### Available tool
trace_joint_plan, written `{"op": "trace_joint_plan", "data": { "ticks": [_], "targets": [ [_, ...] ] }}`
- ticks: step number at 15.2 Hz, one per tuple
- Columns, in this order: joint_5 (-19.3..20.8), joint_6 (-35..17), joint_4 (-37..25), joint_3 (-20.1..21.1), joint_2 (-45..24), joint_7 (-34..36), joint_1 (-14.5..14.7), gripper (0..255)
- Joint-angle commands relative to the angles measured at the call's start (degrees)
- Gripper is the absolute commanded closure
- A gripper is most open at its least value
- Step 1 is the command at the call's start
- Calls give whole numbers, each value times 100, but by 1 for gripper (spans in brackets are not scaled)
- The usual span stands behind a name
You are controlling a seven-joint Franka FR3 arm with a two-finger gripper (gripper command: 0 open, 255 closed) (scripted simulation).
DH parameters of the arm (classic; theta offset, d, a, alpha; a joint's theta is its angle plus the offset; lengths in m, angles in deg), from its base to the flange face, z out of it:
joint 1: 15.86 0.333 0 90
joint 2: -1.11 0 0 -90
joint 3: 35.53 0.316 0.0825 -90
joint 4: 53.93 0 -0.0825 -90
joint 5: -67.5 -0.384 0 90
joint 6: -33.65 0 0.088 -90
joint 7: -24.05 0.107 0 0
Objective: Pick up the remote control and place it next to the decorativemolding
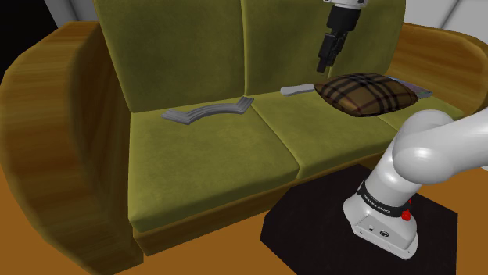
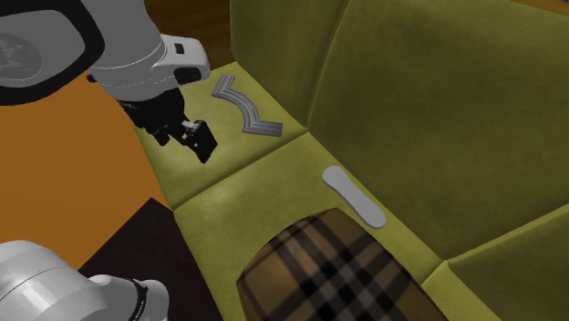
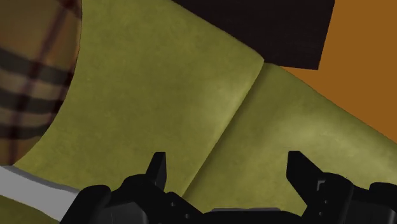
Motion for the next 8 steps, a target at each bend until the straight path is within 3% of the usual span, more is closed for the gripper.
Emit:
{"op": "trace_joint_plan", "data": {
  "ticks": [1,8],
  "targets": [
    [249,-216,104,-265,-121,-524,19,0],
    [986,-1048,168,-1209,-831,-2225,116,0]
  ]
}}
